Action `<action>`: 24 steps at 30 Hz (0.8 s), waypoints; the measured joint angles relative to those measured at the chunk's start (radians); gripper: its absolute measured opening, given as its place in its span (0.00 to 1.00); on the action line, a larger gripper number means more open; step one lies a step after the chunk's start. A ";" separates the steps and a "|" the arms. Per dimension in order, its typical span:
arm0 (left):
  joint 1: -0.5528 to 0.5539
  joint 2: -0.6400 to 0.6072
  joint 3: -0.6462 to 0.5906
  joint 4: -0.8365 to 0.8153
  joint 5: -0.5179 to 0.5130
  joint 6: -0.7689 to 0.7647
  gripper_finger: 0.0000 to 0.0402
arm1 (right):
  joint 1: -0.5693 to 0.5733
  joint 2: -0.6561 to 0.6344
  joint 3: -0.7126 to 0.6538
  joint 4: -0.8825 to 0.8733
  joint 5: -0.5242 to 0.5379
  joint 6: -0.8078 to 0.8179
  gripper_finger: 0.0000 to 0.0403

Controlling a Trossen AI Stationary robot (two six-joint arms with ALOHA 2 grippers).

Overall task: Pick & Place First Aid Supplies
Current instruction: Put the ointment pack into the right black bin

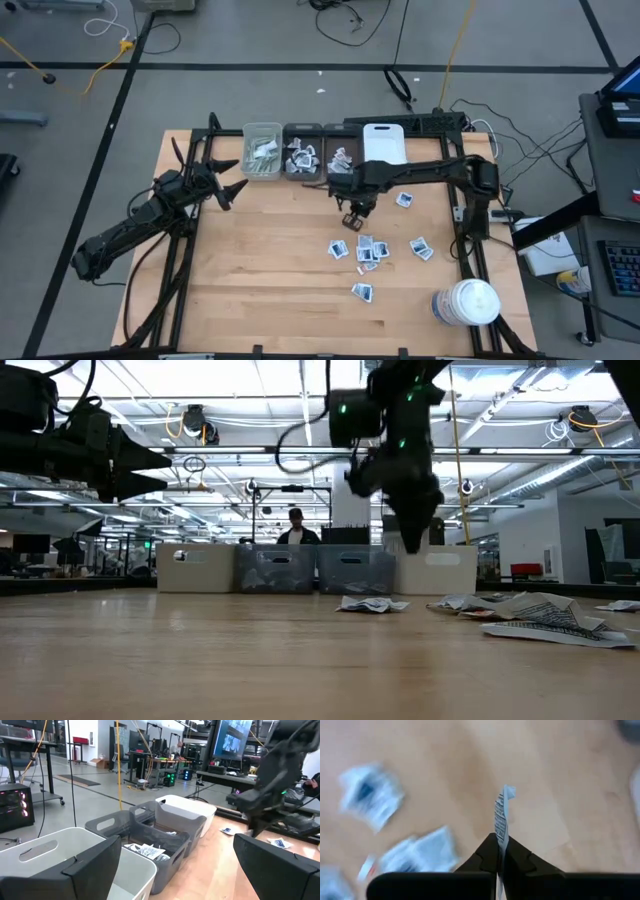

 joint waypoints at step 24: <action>0.000 0.000 0.000 0.000 0.000 0.000 0.98 | -0.093 -0.118 0.147 -0.121 -0.017 -0.595 0.00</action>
